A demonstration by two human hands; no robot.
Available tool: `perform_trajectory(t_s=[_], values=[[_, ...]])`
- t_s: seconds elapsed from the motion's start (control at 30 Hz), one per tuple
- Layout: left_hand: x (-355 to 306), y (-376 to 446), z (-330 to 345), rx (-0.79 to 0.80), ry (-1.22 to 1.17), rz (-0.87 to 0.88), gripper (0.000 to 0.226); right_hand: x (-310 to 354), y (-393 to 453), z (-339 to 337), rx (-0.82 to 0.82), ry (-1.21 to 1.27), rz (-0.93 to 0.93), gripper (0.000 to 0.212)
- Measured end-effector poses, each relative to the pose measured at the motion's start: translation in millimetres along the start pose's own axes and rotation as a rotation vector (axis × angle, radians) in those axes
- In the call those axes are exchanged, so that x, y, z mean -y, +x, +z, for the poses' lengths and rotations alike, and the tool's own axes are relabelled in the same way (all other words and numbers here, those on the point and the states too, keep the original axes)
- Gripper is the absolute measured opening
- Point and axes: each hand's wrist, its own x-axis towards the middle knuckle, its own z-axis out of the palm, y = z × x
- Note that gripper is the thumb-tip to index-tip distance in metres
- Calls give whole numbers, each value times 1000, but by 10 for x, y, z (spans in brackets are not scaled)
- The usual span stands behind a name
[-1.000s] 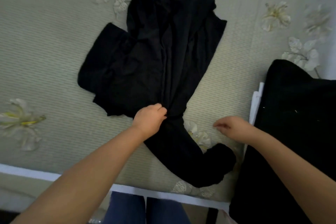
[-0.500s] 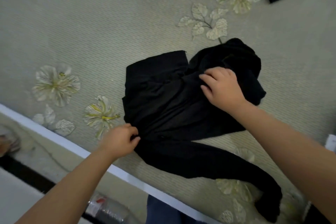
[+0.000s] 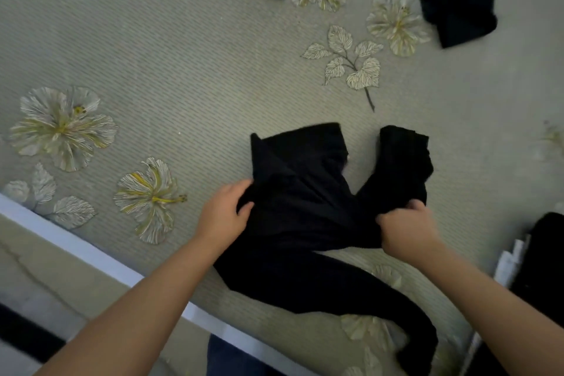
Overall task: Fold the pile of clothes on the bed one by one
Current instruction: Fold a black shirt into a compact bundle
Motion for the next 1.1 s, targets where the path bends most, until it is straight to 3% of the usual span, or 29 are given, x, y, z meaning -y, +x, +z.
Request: perform_trajectory(t_s=[0.1, 0.17, 0.23, 0.3, 0.33, 0.37, 0.43, 0.47, 0.53, 0.57, 0.63, 0.7, 0.77, 0.87, 1.0, 1.03, 1.1], values=[[-35, -162, 87, 93, 9, 107, 44, -47, -221, 104, 196, 74, 210, 18], [-1, -249, 83, 41, 11, 72, 39, 42, -277, 50, 126, 177, 312, 14], [85, -333, 52, 11, 94, 42, 33, 285, -228, -35, -238, 308, 304, 7], [204, -433, 34, 23, 202, 24, 39, 715, -130, -194, -644, 429, 209, 15], [261, -489, 31, 38, 245, 14, 41, 947, -39, -297, -759, 474, 182, 24], [316, -541, 35, 52, 282, 2, 39, 1178, 71, -420, -726, 522, 168, 36], [413, -631, 47, 90, 332, -22, 38, 1530, 325, -607, -372, 635, 221, 58], [448, -662, 44, 108, 340, -44, 40, 1619, 460, -644, -235, 649, 243, 58], [473, -677, 0, 108, 317, -88, 42, 1601, 616, -698, -112, 672, 240, 34], [466, -671, -33, 99, 302, -90, 42, 1512, 597, -704, -129, 673, 212, 19], [384, -619, -115, 76, 258, -62, 40, 1209, 419, -630, -302, 729, 154, 10], [201, -488, -172, 19, 182, -17, 37, 811, 71, -420, -568, 1054, 143, 10], [-88, -311, -160, -33, 124, 60, 37, 390, -411, -98, -698, 1475, 175, 14], [-661, -43, 96, 64, 144, 265, 38, -76, -1003, 607, -645, 1876, 575, 24], [-1313, -26, 756, 488, 306, 507, 42, -303, -1228, 1441, -367, 2114, 1315, 30], [-1406, -109, 922, 624, 362, 541, 40, -293, -1223, 1533, -342, 2130, 1399, 31], [-1478, -360, 1196, 802, 493, 584, 43, -213, -1182, 1613, -389, 2142, 1392, 29]])
